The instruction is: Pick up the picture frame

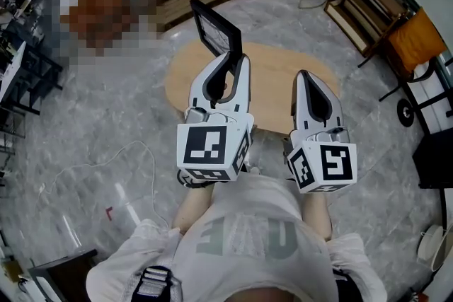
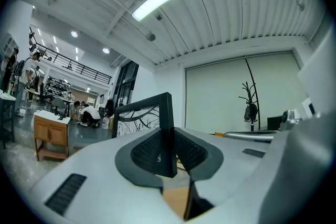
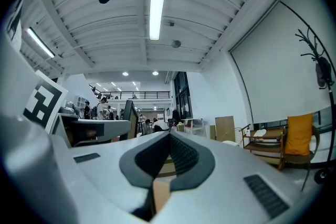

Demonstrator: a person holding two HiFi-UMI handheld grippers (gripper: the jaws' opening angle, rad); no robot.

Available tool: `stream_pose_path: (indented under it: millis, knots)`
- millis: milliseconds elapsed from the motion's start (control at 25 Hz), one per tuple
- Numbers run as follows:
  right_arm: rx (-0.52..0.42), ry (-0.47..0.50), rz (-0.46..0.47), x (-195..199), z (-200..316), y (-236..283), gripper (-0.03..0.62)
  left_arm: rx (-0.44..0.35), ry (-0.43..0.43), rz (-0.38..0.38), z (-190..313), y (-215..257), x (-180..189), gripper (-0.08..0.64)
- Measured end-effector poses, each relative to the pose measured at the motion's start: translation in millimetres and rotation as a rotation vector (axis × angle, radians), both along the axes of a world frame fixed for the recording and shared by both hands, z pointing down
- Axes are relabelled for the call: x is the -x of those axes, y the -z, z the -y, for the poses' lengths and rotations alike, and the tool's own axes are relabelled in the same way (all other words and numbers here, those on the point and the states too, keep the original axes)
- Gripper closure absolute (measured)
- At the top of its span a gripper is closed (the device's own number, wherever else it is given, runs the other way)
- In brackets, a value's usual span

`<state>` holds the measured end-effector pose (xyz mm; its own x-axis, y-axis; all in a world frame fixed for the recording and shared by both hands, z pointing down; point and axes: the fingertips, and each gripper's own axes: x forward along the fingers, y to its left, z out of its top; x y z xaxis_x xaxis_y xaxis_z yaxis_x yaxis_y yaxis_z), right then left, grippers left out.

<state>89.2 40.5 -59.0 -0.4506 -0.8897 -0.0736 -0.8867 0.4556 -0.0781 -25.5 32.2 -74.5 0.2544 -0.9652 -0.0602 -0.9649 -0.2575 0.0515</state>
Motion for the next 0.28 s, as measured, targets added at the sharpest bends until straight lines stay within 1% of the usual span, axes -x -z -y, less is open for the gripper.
stream_pose_path:
  millis: [280]
  knots:
    - [0.003, 0.012, 0.0, 0.5, -4.5, -2.7, 0.588, -0.004, 0.011, 0.009, -9.5, -2.3, 0.6, 0.479]
